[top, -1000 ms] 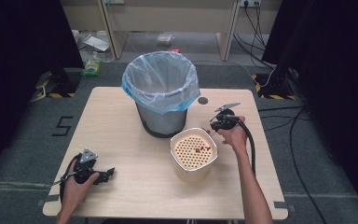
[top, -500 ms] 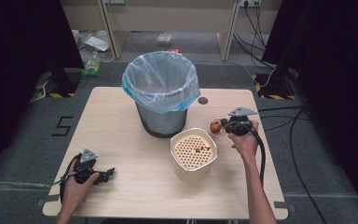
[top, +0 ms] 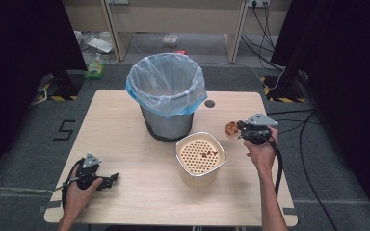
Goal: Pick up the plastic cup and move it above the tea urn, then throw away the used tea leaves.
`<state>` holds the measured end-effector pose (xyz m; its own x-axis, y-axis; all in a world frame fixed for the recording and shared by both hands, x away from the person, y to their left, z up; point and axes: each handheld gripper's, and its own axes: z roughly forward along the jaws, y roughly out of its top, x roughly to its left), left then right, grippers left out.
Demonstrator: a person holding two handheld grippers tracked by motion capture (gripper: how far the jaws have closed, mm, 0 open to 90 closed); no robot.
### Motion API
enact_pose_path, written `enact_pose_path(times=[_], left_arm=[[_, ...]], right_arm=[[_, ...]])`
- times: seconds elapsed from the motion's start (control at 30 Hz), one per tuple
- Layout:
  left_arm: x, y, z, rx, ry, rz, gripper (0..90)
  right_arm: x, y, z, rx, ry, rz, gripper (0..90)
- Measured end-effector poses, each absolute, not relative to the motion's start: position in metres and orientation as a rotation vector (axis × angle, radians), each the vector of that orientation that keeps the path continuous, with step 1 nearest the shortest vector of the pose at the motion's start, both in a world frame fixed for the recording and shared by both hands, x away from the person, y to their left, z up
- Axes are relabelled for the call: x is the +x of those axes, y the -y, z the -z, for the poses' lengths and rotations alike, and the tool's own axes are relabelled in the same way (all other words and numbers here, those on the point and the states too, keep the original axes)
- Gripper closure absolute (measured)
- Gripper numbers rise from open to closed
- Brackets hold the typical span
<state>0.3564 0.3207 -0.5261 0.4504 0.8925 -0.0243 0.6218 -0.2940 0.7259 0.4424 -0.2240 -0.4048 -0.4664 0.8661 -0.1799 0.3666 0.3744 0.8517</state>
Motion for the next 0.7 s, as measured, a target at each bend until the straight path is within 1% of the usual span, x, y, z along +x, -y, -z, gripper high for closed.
enact_pose_path(times=[0.37, 0.63, 0.7], left_arm=[[0.356, -0.321, 0.526, 2.027, -1.263, -0.514, 0.0], [0.356, -0.321, 0.526, 2.027, -1.263, -0.514, 0.0], [0.356, -0.321, 0.526, 2.027, -1.263, -0.514, 0.0]], right_arm=[[0.431, 0.218, 0.383, 0.925, -1.921, -1.034, 86.9], [0.412, 0.198, 0.359, 0.743, -1.867, -1.039, 86.9], [0.410, 0.196, 0.358, 0.733, -1.860, -1.039, 86.9]])
